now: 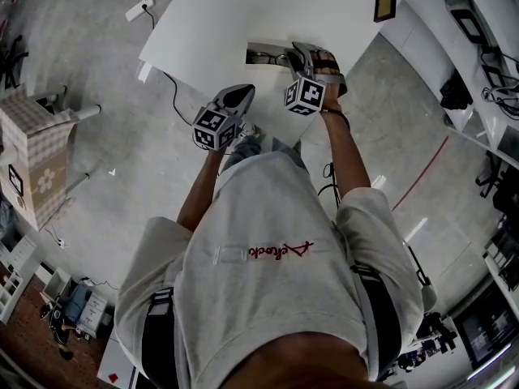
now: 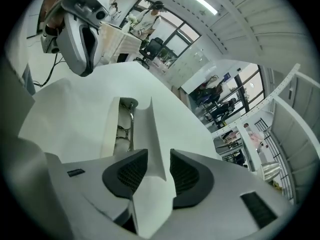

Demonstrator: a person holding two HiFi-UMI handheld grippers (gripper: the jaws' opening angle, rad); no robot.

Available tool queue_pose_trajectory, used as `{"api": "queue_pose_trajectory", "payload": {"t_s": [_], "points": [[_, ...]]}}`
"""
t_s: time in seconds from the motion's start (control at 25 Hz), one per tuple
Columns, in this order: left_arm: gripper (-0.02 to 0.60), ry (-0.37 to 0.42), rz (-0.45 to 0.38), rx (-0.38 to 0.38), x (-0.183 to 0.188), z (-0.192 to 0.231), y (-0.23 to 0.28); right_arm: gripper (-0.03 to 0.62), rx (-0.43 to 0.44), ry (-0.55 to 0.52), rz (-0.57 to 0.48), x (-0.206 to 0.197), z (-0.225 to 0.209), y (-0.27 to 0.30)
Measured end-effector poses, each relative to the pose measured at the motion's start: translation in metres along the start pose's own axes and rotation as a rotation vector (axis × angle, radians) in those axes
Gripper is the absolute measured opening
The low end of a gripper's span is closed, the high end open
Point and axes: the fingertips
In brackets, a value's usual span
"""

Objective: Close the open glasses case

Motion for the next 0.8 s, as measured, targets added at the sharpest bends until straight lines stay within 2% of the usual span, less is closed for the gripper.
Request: {"api": "queue_pose_trajectory", "payload": {"t_s": [0.04,0.2,0.24,0.28,0.32,0.8], "points": [[0.026,-0.001,-0.001,0.001,0.000,0.000,0.000,0.138,-0.006,-0.005,-0.002,0.000,-0.001,0.001],[0.028,0.002,-0.008,0.000,0.002,0.001,-0.001,0.137,0.002,-0.027,0.007,-0.002,-0.001,0.007],[0.027,0.004,-0.010,0.000,0.003,0.001,-0.001,0.116,-0.001,-0.034,0.010,-0.003,-0.003,0.008],[0.026,0.005,-0.011,-0.001,0.003,0.001,0.000,0.039,-0.006,-0.042,0.010,-0.004,-0.004,0.008],[0.028,0.005,-0.011,-0.002,0.003,0.001,0.000,0.028,-0.008,-0.050,0.009,-0.004,-0.004,0.007],[0.026,0.006,-0.013,-0.014,0.005,-0.002,0.003,0.017,0.022,-0.053,-0.005,-0.001,0.006,-0.002]]}}
Point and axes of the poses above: the fingertips, and each gripper's own axes: y forward along the fingers, z to its left, x out of its top, and after that the axes turned 5 degrees about y, right-handed
